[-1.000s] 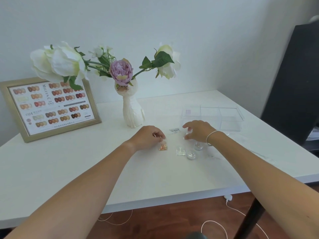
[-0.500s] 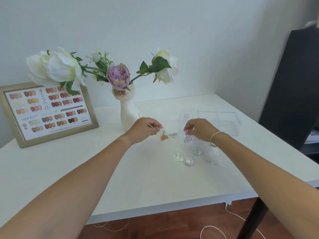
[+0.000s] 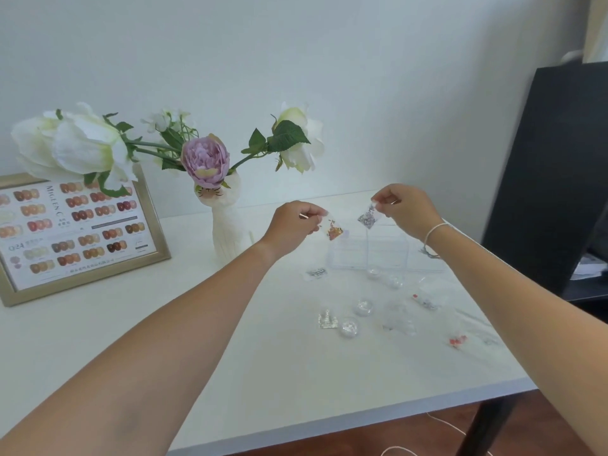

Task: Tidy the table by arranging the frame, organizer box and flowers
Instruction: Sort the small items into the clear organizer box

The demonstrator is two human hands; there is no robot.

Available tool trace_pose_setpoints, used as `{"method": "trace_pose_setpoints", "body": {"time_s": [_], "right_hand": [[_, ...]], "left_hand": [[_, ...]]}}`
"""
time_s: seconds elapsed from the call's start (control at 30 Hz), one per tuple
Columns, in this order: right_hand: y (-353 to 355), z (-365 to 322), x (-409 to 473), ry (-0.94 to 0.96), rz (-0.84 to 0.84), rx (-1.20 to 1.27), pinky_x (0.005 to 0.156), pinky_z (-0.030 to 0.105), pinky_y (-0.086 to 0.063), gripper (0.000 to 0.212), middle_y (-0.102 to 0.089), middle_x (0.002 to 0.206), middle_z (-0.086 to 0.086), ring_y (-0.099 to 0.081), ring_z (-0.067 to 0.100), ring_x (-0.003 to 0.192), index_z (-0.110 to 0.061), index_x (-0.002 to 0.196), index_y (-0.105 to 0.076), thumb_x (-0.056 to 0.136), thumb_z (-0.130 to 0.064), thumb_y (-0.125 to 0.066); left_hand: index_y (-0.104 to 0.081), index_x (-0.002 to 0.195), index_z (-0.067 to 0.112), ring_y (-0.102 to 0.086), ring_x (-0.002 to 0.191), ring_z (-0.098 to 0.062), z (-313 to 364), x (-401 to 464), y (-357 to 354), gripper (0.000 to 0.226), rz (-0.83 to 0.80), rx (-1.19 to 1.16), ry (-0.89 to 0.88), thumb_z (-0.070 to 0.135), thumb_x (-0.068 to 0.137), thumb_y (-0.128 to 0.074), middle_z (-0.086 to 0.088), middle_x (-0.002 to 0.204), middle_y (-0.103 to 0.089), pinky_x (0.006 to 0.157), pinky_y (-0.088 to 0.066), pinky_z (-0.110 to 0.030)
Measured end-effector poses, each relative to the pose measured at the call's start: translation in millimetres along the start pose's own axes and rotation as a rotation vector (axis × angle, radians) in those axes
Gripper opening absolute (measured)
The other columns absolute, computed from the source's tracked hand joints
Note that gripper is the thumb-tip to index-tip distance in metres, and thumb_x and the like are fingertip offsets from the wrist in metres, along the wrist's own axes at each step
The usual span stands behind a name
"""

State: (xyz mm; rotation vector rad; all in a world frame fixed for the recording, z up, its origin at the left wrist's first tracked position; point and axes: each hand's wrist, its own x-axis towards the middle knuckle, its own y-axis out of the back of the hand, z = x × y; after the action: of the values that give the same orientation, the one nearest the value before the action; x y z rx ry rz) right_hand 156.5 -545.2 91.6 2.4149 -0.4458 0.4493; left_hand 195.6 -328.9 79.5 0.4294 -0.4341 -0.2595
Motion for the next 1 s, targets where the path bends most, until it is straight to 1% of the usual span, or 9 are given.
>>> {"method": "trace_pose_setpoints", "body": {"time_s": [0.1,0.27,0.37,0.47,0.53,0.6,0.77,0.9,1.0], "right_hand": [[0.4,7.0,4.5,-0.008,0.014,0.010,0.057,0.017,-0.036,0.014,-0.056,0.072,-0.009,-0.049,0.013,0.071,-0.021,0.083,-0.062,0.084,-0.008,-0.059],[-0.4,20.4,9.5,-0.037,0.035,0.043,0.047,0.002,-0.035,0.013,-0.056,0.072,-0.008,-0.048,0.008,0.066,-0.019,0.085,-0.064,0.083,-0.006,-0.060],[-3.2,27.6,11.7,-0.042,0.039,0.033,0.048,0.000,-0.034,0.013,-0.056,0.075,-0.004,-0.047,0.004,0.065,-0.018,0.086,-0.064,0.083,-0.006,-0.060],[-5.9,31.6,13.8,-0.041,0.032,0.034,0.051,0.001,-0.034,0.015,-0.057,0.081,-0.001,-0.047,0.004,0.067,-0.021,0.084,-0.062,0.083,-0.006,-0.059],[-8.0,32.8,15.5,-0.042,0.018,0.036,0.056,0.007,-0.035,0.014,-0.057,0.080,-0.003,-0.047,0.001,0.067,-0.019,0.086,-0.063,0.084,-0.006,-0.059],[-11.1,33.1,17.0,-0.043,0.008,0.041,0.059,0.011,-0.035,0.012,-0.057,0.077,-0.006,-0.047,0.000,0.066,-0.015,0.089,-0.065,0.084,-0.007,-0.059],[-22.1,27.6,19.4,-0.029,-0.008,0.060,0.049,0.001,-0.035,0.011,-0.058,0.079,-0.004,-0.049,0.007,0.068,-0.016,0.089,-0.065,0.084,-0.008,-0.060],[-34.1,22.2,18.2,-0.023,-0.046,0.026,0.051,0.002,-0.036,0.011,-0.056,0.074,-0.008,-0.048,0.002,0.066,-0.015,0.089,-0.066,0.084,-0.008,-0.059],[-42.6,19.7,15.3,-0.011,-0.082,-0.028,0.055,0.005,-0.037,0.012,-0.054,0.072,-0.011,-0.048,0.002,0.068,-0.014,0.088,-0.066,0.084,-0.007,-0.058]], "left_hand": [[-0.069,0.091,0.017,-0.057,0.068,-0.004,-1.3,13.0,-11.8,0.016,-0.015,0.036,0.000,0.008,0.087,-0.056,0.006,0.082,-0.061,0.078,-0.050,-0.025],[-0.071,0.096,0.018,-0.051,0.071,0.001,-10.2,29.8,-26.8,0.018,-0.038,0.158,-0.027,0.014,0.088,-0.055,0.010,0.091,-0.060,0.061,-0.037,0.003],[-0.071,0.098,0.016,-0.051,0.074,0.003,-17.7,36.4,-33.0,0.020,-0.104,0.240,-0.015,0.014,0.090,-0.053,0.008,0.095,-0.061,0.061,-0.034,0.006],[-0.070,0.102,0.015,-0.050,0.079,0.000,-24.0,39.3,-37.9,0.022,-0.176,0.340,-0.015,0.016,0.091,-0.051,0.003,0.104,-0.064,0.065,-0.035,-0.003],[-0.068,0.109,0.015,-0.049,0.086,-0.006,-28.2,39.7,-39.0,0.025,-0.195,0.377,-0.015,0.017,0.092,-0.049,-0.001,0.113,-0.064,0.076,-0.035,-0.014],[-0.064,0.117,0.016,-0.046,0.089,-0.009,-32.0,38.6,-37.7,0.029,-0.189,0.377,-0.014,0.018,0.093,-0.047,-0.003,0.115,-0.061,0.082,-0.033,-0.019],[-0.060,0.121,0.019,-0.047,0.084,-0.010,-42.4,31.4,-25.9,0.032,-0.101,0.323,-0.003,0.019,0.094,-0.045,0.004,0.104,-0.053,0.082,-0.034,-0.019],[-0.063,0.117,0.021,-0.048,0.077,-0.002,-56.4,20.4,-10.4,0.029,-0.100,0.339,0.032,0.021,0.093,-0.047,0.006,0.102,-0.053,0.080,-0.033,-0.019],[-0.064,0.116,0.022,-0.048,0.076,0.004,-66.2,10.1,-1.8,0.028,-0.149,0.349,0.066,0.024,0.092,-0.050,0.008,0.102,-0.054,0.072,-0.035,-0.016]]}}
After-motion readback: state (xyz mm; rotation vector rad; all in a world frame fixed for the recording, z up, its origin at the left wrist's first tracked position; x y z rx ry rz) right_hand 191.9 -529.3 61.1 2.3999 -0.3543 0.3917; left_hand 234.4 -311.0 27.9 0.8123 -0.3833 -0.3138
